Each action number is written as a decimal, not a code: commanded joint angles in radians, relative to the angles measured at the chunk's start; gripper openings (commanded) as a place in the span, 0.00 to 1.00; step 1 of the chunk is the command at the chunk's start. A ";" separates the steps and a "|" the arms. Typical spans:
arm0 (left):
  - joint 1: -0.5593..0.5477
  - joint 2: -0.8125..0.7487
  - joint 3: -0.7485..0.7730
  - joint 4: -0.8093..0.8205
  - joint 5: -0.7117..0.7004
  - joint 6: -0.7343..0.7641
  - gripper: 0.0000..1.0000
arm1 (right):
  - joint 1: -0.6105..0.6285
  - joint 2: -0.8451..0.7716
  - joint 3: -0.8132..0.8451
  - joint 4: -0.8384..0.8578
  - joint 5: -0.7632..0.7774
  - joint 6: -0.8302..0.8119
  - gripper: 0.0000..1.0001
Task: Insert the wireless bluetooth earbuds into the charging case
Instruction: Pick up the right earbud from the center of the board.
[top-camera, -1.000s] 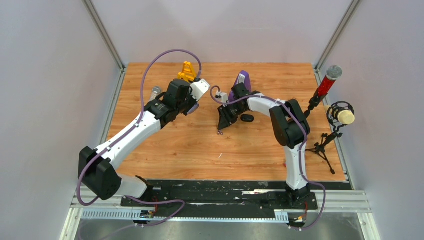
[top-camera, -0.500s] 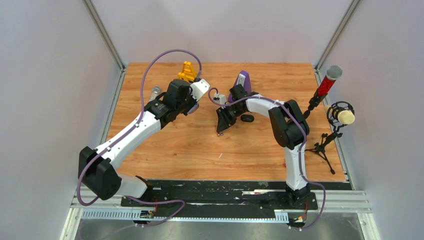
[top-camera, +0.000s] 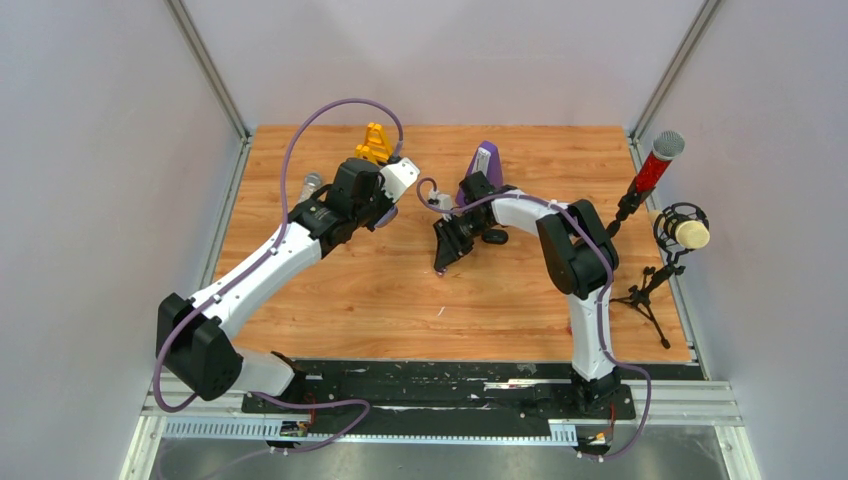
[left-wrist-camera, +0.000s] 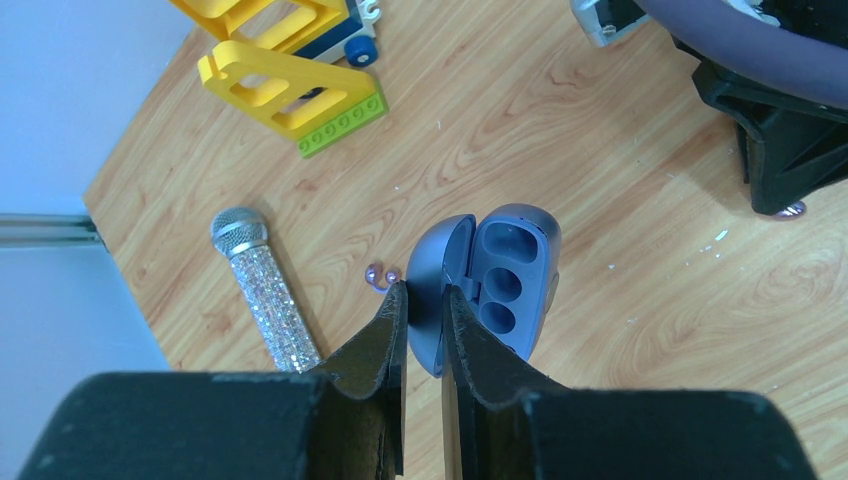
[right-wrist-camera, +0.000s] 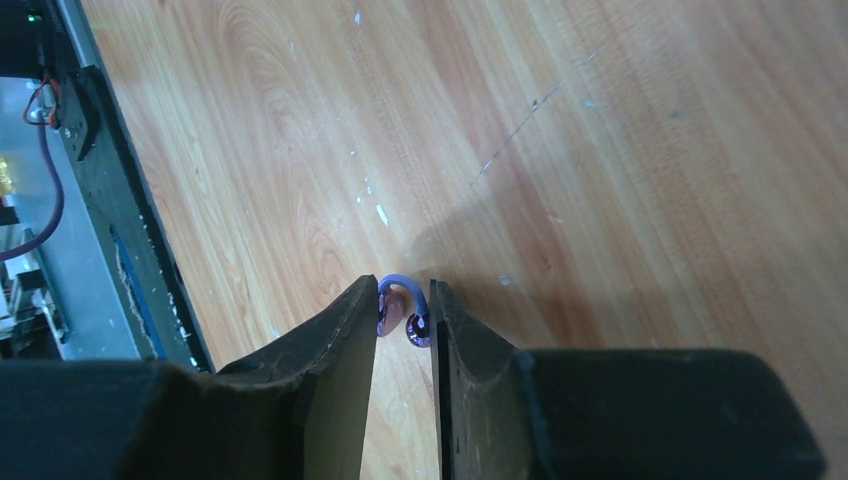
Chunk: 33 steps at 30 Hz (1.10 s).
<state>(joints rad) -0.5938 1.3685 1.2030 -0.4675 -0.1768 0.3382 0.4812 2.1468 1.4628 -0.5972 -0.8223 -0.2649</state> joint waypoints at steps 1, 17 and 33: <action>0.004 -0.044 0.007 0.030 0.008 -0.001 0.03 | 0.011 0.020 -0.038 -0.084 0.025 -0.038 0.28; 0.005 -0.053 0.004 0.029 0.008 -0.001 0.03 | 0.008 0.010 -0.052 -0.130 -0.030 -0.103 0.29; 0.004 -0.045 0.008 0.029 0.008 -0.001 0.03 | 0.017 0.000 -0.062 -0.183 -0.096 -0.151 0.28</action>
<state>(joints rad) -0.5938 1.3502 1.2030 -0.4679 -0.1768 0.3382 0.4824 2.1468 1.4223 -0.7475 -0.9337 -0.3546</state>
